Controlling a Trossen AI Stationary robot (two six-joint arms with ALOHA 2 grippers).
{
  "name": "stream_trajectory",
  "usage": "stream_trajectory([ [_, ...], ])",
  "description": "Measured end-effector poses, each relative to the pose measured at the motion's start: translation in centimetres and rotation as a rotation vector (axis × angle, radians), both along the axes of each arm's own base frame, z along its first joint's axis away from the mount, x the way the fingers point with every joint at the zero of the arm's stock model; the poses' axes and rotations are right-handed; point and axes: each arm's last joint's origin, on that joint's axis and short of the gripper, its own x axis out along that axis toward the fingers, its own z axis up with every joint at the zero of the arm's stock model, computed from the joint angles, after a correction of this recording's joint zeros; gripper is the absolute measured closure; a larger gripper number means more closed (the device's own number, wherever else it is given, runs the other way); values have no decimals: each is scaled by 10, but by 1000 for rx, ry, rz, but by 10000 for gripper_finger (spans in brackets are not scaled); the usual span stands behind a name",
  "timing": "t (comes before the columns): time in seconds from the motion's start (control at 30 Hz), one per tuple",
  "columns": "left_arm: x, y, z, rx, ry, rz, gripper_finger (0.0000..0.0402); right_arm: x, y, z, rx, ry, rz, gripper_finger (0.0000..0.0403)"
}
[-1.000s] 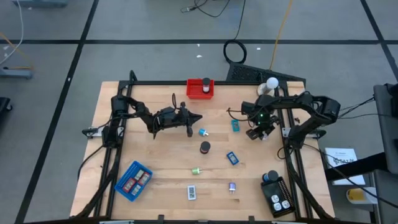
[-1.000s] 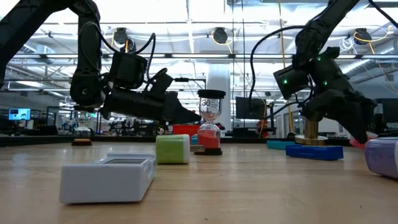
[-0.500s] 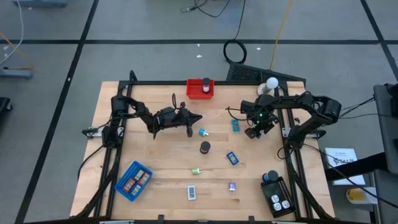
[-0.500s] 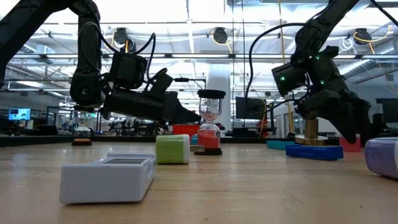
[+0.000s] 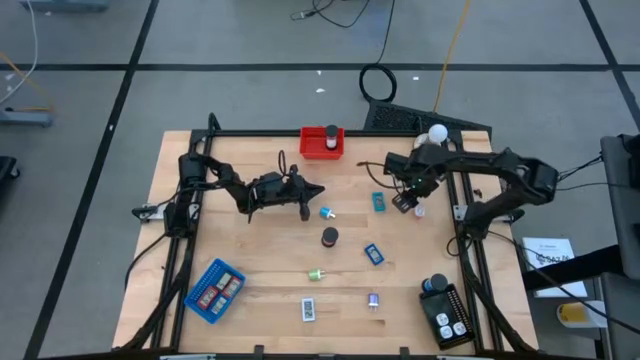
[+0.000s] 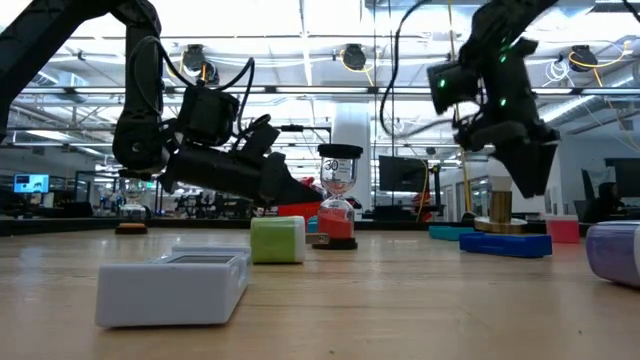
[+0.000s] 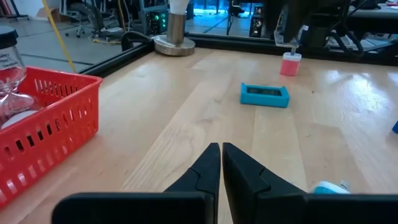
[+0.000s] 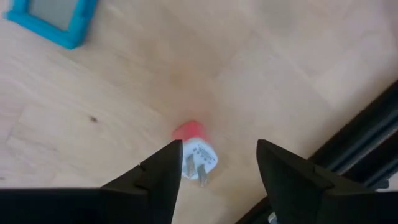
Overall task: Pick & Place Office items
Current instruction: Put the red charger adapter into the black bin
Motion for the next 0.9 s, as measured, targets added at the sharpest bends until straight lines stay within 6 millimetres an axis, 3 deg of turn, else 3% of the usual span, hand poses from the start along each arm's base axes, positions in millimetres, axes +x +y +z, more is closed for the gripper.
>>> stream_trajectory([
  [0.13, 0, 0, 0, 0, 0, 0, 378, -6, 17, 18, -83, -69, 24, 231],
  [0.3, 0, 0, 0, 0, -1, 0, 378, -12, 40, 38, -147, -181, 56, 299],
  [0.53, 0, 0, 0, 0, -2, 0, 378, -10, 69, 39, -176, -234, 199, 396],
  [0.73, 1, -2, 1, -1, -5, -5, 378, -15, 80, 10, -179, -209, 252, 374],
  [0.9, 2, -1, 1, -1, -8, -6, 378, -18, 82, 6, -111, -198, 214, 320],
])
